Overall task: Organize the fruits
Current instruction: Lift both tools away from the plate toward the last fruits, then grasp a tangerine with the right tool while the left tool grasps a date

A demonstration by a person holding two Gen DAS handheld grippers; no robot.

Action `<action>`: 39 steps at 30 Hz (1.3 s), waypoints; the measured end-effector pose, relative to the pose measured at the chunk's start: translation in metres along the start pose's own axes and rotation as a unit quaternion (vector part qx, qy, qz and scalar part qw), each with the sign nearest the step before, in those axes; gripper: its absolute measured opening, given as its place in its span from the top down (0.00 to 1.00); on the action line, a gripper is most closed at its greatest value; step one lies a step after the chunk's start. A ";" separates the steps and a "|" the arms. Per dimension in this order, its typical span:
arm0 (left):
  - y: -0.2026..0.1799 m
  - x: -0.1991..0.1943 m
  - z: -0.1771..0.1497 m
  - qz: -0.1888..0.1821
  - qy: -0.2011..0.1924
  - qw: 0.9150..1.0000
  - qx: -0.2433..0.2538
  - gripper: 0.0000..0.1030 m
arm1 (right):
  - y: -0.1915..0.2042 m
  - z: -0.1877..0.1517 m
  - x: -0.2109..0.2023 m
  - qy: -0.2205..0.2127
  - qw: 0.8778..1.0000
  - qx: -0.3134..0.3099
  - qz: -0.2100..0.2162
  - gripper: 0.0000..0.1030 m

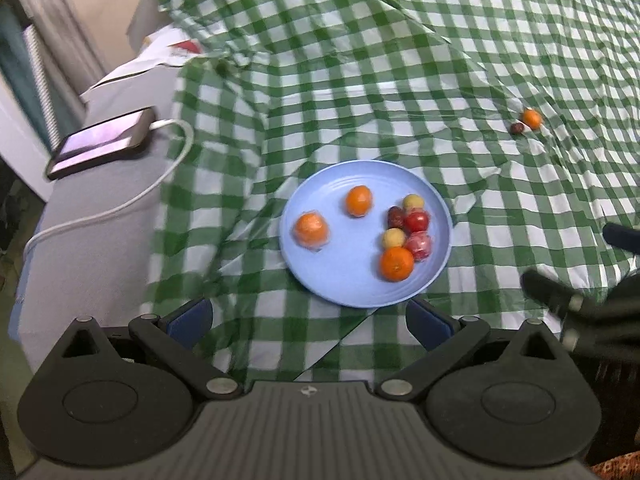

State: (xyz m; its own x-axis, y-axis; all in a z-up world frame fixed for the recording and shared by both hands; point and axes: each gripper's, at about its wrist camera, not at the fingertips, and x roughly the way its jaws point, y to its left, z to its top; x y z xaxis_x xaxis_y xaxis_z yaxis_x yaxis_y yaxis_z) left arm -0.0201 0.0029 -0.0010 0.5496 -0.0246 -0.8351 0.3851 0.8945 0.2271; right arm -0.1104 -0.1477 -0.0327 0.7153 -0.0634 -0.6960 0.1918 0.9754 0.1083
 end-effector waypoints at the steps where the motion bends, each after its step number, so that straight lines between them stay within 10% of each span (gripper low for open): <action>1: -0.005 0.003 0.004 -0.002 0.002 1.000 0.006 0.00 | -0.012 0.001 0.005 0.000 1.000 0.011 -0.013 0.03; 16: -0.110 0.094 0.102 -0.032 0.022 0.997 0.069 0.00 | -0.202 0.056 0.162 -0.065 0.978 0.114 -0.162 0.07; 25: -0.146 0.146 0.145 -0.035 0.019 0.995 0.091 0.00 | -0.227 0.072 0.270 -0.054 0.985 0.084 -0.139 0.65; 32: -0.191 0.172 0.177 -0.083 -0.046 0.990 0.106 0.00 | -0.251 0.052 0.199 -0.123 0.954 0.181 -0.204 0.66; 39: -0.268 0.221 0.214 -0.162 -0.067 0.976 0.130 0.12 | -0.297 0.015 0.199 -0.103 0.930 0.231 -0.265 0.66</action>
State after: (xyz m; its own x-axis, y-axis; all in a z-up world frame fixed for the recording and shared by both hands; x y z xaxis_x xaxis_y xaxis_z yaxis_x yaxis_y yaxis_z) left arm 0.1568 -0.3375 -0.1396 0.4521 -0.3613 -0.8155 0.7210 0.6863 0.0957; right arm -0.0148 -0.4528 -0.1933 0.5425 -0.5952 -0.5928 0.7890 0.6034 0.1161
